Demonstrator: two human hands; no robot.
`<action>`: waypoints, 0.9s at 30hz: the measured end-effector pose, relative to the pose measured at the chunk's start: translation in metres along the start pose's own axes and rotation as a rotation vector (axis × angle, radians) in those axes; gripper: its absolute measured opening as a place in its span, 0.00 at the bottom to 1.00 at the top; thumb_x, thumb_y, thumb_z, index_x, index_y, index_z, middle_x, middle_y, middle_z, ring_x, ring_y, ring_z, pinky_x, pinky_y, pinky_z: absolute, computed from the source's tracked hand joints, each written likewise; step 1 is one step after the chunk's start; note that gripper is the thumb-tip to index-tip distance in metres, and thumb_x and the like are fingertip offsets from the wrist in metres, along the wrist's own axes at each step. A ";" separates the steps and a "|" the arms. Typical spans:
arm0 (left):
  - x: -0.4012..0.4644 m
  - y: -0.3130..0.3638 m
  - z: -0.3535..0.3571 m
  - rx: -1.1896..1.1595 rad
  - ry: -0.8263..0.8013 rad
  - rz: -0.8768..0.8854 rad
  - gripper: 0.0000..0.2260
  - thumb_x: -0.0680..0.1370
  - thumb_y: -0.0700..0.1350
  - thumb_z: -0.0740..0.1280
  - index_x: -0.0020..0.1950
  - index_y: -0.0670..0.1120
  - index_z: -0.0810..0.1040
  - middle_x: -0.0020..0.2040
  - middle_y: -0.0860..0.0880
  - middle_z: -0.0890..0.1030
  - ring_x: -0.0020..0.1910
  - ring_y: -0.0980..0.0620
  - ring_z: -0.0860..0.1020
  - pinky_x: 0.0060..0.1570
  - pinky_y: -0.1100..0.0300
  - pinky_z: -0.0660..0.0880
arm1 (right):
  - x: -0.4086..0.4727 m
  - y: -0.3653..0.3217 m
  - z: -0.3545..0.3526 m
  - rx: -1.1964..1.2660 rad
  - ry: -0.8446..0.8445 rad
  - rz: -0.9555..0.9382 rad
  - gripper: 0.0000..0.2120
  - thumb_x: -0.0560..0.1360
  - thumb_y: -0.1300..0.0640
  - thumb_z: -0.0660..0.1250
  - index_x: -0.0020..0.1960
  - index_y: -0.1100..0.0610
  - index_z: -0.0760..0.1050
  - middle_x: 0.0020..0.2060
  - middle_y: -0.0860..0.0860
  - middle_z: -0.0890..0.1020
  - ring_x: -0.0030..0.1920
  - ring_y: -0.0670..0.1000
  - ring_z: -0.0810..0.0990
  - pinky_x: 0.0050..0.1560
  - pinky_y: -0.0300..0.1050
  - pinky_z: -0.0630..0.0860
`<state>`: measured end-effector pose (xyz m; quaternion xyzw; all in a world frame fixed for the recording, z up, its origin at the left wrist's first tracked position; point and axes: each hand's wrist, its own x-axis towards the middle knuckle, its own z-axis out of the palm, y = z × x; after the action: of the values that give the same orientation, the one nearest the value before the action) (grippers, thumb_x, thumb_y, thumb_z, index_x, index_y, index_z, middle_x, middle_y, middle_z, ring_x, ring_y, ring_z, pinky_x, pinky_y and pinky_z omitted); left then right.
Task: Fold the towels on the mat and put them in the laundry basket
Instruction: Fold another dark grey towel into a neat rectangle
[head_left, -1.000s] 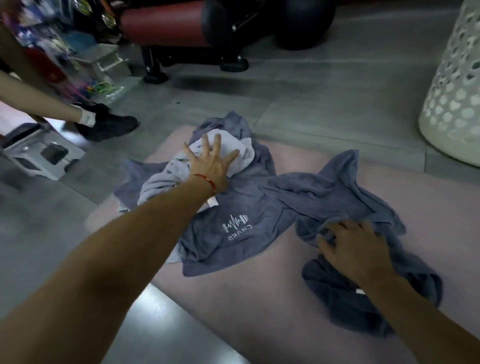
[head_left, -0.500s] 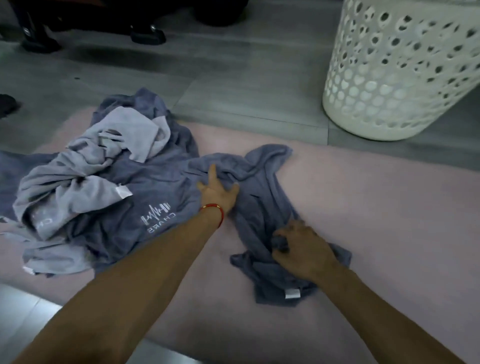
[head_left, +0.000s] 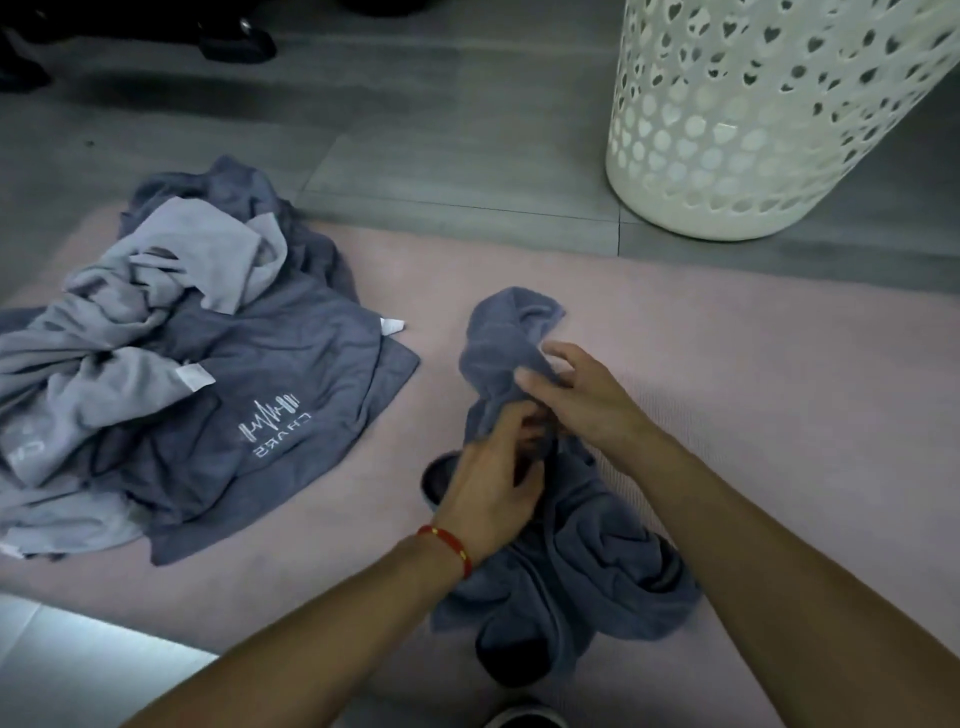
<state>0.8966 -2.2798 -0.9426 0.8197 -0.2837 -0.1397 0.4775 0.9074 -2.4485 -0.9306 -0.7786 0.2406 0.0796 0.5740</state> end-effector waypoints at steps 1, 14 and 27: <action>-0.004 0.002 -0.002 -0.021 0.052 -0.031 0.19 0.78 0.33 0.65 0.63 0.52 0.71 0.55 0.54 0.82 0.53 0.61 0.79 0.56 0.66 0.77 | 0.006 0.004 -0.001 -0.036 0.018 -0.010 0.22 0.76 0.48 0.73 0.67 0.51 0.75 0.60 0.50 0.82 0.58 0.52 0.81 0.61 0.54 0.80; 0.092 0.002 -0.014 0.333 -0.229 0.343 0.23 0.75 0.37 0.70 0.70 0.46 0.75 0.66 0.45 0.79 0.64 0.47 0.74 0.66 0.59 0.68 | -0.032 0.012 -0.061 0.380 -0.042 0.060 0.14 0.86 0.56 0.56 0.62 0.57 0.79 0.55 0.53 0.85 0.53 0.53 0.83 0.47 0.43 0.81; 0.115 0.006 0.009 0.418 -0.471 0.351 0.28 0.72 0.45 0.71 0.72 0.46 0.71 0.65 0.47 0.75 0.64 0.50 0.71 0.67 0.59 0.64 | -0.063 0.068 -0.079 0.123 0.360 0.027 0.14 0.76 0.66 0.71 0.50 0.47 0.81 0.48 0.50 0.85 0.49 0.52 0.84 0.54 0.56 0.83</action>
<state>0.9825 -2.3574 -0.9370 0.7838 -0.5449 -0.1796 0.2377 0.8090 -2.5194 -0.9373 -0.7405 0.3543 -0.0682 0.5670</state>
